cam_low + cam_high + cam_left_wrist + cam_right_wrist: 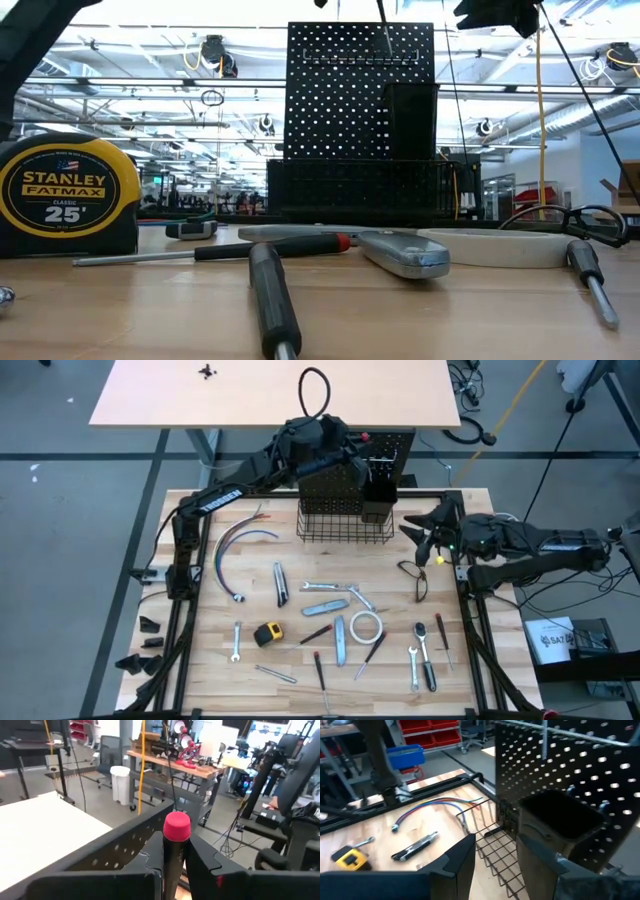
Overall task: Hang tools onto peg board
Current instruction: Hang the nut driver onto the pegboard
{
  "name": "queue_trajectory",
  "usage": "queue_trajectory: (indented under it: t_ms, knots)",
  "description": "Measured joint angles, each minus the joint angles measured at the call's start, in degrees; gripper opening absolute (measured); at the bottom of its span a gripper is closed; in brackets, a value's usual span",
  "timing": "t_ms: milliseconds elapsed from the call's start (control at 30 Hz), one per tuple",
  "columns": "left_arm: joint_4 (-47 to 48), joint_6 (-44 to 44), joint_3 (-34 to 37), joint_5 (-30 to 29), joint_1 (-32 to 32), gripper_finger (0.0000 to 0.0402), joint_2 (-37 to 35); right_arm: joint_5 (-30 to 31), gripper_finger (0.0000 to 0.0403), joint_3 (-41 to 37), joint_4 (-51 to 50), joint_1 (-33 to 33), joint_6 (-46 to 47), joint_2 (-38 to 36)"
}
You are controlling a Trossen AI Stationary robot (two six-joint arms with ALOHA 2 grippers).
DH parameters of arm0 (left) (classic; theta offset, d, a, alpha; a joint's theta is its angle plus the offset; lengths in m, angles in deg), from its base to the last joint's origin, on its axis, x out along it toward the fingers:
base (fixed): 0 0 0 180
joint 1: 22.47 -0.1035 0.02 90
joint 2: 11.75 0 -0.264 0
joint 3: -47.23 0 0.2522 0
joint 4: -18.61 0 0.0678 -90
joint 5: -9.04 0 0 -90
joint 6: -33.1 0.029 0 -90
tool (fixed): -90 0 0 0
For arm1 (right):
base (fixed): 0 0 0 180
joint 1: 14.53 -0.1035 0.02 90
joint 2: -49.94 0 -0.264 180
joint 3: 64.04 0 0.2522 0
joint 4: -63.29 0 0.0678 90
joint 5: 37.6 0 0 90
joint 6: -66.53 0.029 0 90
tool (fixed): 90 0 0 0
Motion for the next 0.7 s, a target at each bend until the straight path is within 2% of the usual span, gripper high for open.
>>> queue_trajectory:
  t_ms: [700]
  knots:
    - [-0.46, 1.00, 0.04, 6.69, -2.98, 0.0039, 2.67, -1.37, 0.0137, 0.02, -0.30, 8.17, -0.35, -0.09]
